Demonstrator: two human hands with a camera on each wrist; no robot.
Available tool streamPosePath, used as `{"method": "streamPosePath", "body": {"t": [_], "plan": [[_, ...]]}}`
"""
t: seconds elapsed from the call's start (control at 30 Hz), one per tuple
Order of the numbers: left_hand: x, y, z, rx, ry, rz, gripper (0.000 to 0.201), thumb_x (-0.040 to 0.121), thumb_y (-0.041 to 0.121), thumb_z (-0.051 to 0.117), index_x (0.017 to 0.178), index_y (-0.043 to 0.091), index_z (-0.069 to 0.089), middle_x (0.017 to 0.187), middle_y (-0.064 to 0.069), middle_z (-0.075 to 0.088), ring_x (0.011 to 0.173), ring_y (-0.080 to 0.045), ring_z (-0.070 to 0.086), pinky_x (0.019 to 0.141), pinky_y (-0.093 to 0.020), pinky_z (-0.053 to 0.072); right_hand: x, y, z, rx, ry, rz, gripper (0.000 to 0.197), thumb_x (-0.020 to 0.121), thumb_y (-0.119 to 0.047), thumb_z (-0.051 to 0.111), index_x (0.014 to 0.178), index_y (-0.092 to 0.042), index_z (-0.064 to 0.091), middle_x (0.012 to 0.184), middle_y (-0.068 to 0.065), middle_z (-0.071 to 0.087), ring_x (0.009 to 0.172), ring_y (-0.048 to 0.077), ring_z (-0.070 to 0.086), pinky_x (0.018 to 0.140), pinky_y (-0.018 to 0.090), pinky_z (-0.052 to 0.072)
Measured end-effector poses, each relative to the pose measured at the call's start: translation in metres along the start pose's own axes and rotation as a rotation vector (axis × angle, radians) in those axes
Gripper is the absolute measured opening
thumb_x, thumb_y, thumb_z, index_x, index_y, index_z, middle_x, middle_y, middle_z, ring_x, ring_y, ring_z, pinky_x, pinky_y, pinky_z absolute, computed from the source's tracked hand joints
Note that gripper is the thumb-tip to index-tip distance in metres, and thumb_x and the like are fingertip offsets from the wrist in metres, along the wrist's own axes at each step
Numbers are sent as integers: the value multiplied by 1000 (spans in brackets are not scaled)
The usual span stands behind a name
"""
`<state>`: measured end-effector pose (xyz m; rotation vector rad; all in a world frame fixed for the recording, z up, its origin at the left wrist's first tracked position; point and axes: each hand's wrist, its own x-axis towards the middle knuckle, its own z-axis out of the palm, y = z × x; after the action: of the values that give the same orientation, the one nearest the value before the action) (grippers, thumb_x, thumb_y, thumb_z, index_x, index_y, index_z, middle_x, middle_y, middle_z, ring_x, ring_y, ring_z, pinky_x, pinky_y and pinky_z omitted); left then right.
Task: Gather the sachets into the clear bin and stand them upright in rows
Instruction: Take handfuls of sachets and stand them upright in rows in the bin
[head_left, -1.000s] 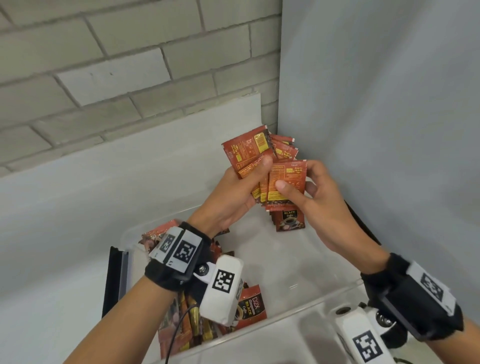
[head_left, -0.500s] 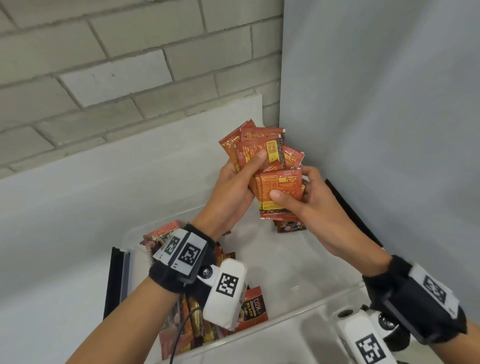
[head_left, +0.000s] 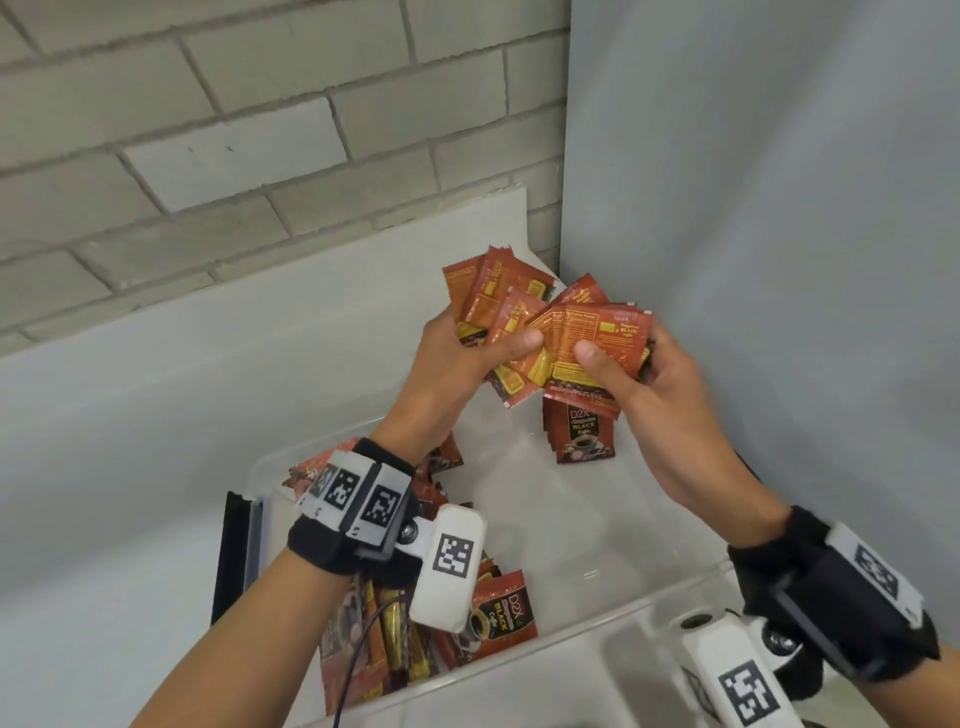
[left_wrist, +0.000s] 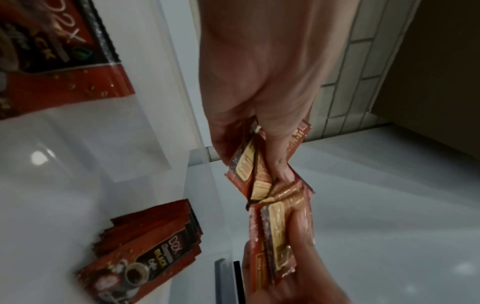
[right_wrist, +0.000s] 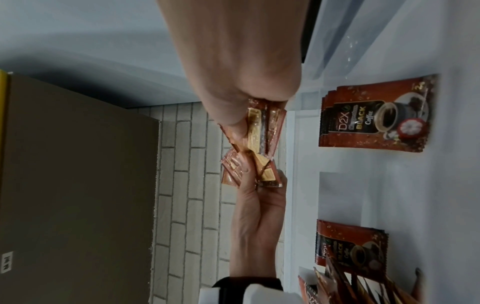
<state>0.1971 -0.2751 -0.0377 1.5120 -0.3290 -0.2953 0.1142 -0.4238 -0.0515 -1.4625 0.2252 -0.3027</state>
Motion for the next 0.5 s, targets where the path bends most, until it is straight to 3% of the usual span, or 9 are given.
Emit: {"method": "streamPosePath", "body": {"t": [0.13, 0.3, 0.5], "plan": [[-2, -1, 1, 72, -67, 13, 28, 82, 11, 71, 108, 15, 63, 101, 3, 72, 92, -11, 70, 76, -21, 55, 1, 2, 0, -25, -37, 36, 42, 83, -31, 69, 122, -24, 56, 110, -4, 70, 99, 11, 69, 85, 30, 57], [-4, 4, 3, 54, -56, -41, 28, 97, 37, 47, 106, 18, 65, 101, -4, 74, 93, -15, 71, 77, -24, 57, 4, 6, 0, -44, -32, 87, 40, 82, -28, 71, 120, -22, 59, 112, -3, 70, 99, 12, 69, 87, 33, 56], [-2, 3, 3, 37, -22, -64, 27, 99, 37, 44, 108, 20, 64, 101, -3, 74, 94, -17, 71, 81, -32, 58, 5, 7, -1, -3, -26, 121, 41, 81, -28, 71, 120, -24, 56, 112, -3, 69, 99, 12, 69, 85, 32, 57]]}}
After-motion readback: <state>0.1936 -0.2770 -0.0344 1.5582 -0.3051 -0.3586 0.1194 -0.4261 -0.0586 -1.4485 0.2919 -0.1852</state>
